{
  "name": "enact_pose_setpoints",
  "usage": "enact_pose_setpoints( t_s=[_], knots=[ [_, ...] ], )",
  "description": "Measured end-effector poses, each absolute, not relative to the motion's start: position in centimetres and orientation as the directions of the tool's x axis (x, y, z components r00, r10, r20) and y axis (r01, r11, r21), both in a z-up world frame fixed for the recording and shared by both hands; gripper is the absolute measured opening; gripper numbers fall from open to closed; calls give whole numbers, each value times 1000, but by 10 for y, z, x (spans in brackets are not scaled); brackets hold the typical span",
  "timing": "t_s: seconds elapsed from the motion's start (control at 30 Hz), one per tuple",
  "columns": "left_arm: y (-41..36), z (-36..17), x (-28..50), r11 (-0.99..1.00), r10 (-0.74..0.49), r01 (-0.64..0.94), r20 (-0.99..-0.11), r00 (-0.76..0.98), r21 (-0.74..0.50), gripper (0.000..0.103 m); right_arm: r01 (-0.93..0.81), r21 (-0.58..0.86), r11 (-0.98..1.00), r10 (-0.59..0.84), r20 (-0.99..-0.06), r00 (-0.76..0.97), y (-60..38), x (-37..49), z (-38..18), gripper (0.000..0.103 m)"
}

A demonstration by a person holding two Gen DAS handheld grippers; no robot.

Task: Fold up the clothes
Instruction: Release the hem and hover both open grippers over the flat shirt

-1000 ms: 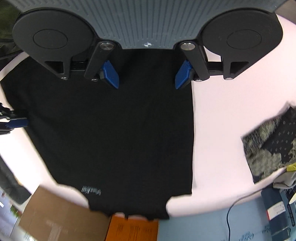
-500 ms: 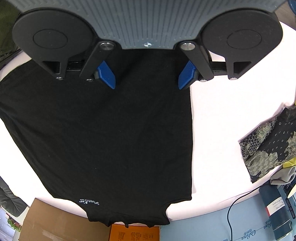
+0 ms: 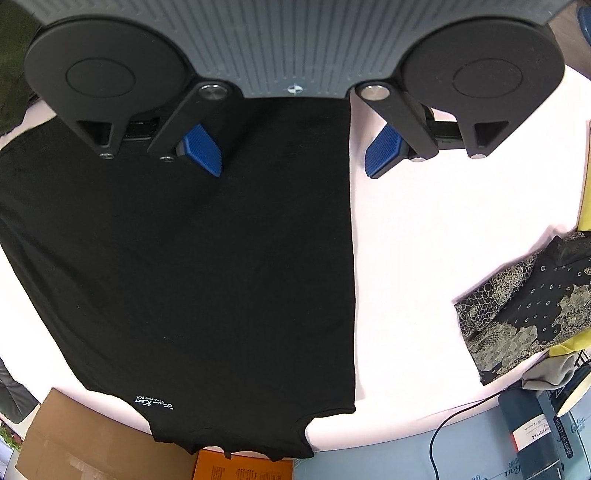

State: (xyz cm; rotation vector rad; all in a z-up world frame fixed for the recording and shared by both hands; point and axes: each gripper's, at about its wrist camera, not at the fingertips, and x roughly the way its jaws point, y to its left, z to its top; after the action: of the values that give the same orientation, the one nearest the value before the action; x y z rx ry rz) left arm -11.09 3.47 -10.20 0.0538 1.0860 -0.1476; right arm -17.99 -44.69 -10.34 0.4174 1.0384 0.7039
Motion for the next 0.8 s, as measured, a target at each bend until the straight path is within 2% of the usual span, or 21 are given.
enact_pose_setpoints(
  t_s=[0.3,0.8],
  knots=[
    [33,-103,-110,991,-76,135,-890,449,-17,88,-297,751,589,796,-477,372,-451,-149,-116,103],
    [38,-104,-129,997,-30,72,-908,418,1,102,-324,781,533,844,-467,264,-470,-166,-114,103]
  ],
)
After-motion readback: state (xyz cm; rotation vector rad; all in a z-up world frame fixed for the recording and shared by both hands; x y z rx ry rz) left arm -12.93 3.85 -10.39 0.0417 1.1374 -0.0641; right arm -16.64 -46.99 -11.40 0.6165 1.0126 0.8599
